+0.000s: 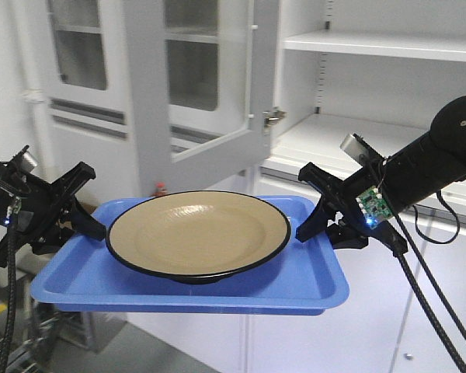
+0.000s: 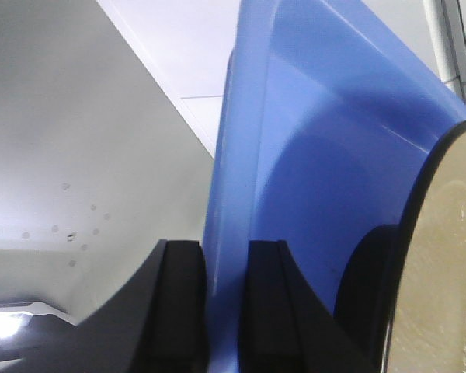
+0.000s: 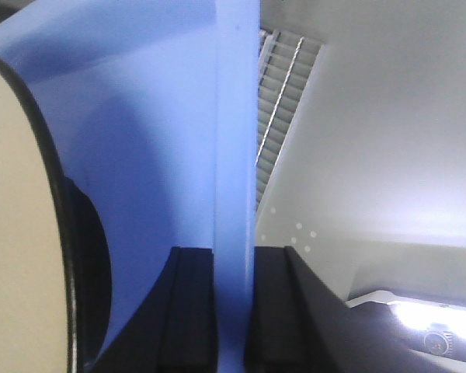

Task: Place disk in tray to left cabinet
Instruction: 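Hold the tray steady while the base drives to the white cabinet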

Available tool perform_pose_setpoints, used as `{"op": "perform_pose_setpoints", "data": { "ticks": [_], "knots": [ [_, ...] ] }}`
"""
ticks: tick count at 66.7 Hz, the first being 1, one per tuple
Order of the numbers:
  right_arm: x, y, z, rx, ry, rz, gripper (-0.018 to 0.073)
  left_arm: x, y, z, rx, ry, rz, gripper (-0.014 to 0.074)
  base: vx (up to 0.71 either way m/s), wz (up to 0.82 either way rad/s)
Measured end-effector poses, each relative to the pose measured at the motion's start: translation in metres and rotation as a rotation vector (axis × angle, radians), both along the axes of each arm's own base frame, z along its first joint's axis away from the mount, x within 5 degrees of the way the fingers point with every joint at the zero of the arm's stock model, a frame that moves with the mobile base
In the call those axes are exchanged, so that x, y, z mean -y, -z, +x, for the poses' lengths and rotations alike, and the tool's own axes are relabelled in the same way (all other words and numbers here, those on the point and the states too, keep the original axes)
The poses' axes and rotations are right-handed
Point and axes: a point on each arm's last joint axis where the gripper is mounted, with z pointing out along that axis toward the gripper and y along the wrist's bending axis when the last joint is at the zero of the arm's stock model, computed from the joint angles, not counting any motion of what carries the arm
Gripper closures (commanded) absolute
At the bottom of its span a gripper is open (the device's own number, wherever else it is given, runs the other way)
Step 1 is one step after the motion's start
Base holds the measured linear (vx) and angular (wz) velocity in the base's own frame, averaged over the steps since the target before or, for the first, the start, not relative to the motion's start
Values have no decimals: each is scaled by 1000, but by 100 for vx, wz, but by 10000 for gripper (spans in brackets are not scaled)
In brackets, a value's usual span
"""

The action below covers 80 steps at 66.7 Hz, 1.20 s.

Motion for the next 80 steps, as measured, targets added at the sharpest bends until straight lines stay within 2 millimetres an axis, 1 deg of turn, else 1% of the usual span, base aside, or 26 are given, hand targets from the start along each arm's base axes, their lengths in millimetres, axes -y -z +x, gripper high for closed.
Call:
{"op": "perform_pose_setpoints", "data": {
  "ticks": [40,80],
  "knots": [
    [0,0,0,0,0,-1,565,0,0,0,0,0,0,596,11,-41],
    [0,0,0,-1,-1,-1,565,0,0,0,-1,1,0,596,19,-24]
  ]
}}
